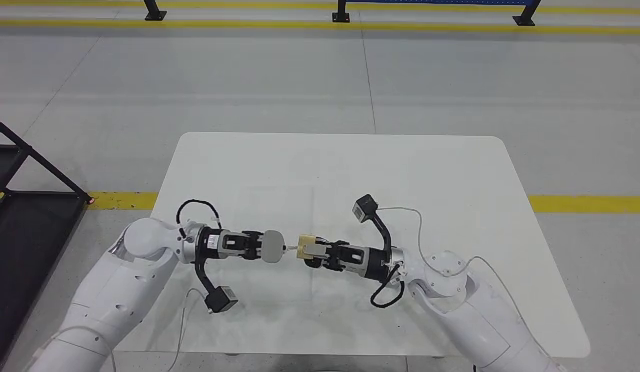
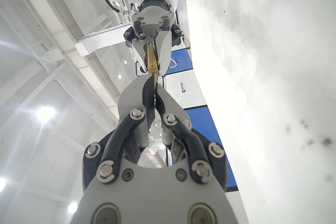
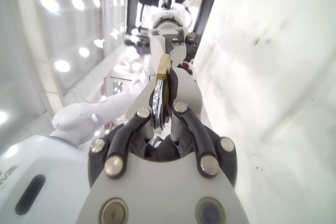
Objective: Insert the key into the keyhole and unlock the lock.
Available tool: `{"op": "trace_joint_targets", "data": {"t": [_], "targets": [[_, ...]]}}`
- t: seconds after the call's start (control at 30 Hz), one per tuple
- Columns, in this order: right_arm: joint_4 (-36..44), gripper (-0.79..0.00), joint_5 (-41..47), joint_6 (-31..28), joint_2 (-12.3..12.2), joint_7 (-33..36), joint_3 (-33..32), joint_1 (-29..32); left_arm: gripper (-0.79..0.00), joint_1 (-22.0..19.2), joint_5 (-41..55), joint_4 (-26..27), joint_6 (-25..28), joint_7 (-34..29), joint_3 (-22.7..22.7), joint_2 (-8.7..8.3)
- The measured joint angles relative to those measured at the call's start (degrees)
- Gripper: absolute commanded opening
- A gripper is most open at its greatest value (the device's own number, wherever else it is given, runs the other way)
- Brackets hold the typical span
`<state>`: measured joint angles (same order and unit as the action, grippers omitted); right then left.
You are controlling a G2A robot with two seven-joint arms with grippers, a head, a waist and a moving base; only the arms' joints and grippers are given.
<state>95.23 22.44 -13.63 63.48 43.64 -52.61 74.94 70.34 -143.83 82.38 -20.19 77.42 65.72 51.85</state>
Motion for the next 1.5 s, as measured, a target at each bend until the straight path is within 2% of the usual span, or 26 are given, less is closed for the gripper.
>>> {"op": "trace_joint_targets", "data": {"t": [1.33,1.37,1.4,1.5], "targets": [[0.2,-0.785,-0.8,0.3,0.2,0.5,-0.2,0.2,-0.785,-2.0,-0.4,-0.9,-0.9,-2.5,-4.5,0.82],[0.2,-0.785,-0.8,0.3,0.2,0.5,-0.2,0.2,-0.459,-2.0,-0.7,-0.9,-0.9,-2.7,-4.5,0.82],[0.2,-0.785,-0.8,0.3,0.2,0.5,-0.2,0.2,0.0,-2.1,-1.2,-0.9,-0.8,-3.0,-4.5,0.8],[0.2,-0.785,-0.8,0.3,0.2,0.5,-0.2,0.2,0.0,-2.1,-2.7,-0.3,-1.0,-3.3,-4.5,0.7]]}}
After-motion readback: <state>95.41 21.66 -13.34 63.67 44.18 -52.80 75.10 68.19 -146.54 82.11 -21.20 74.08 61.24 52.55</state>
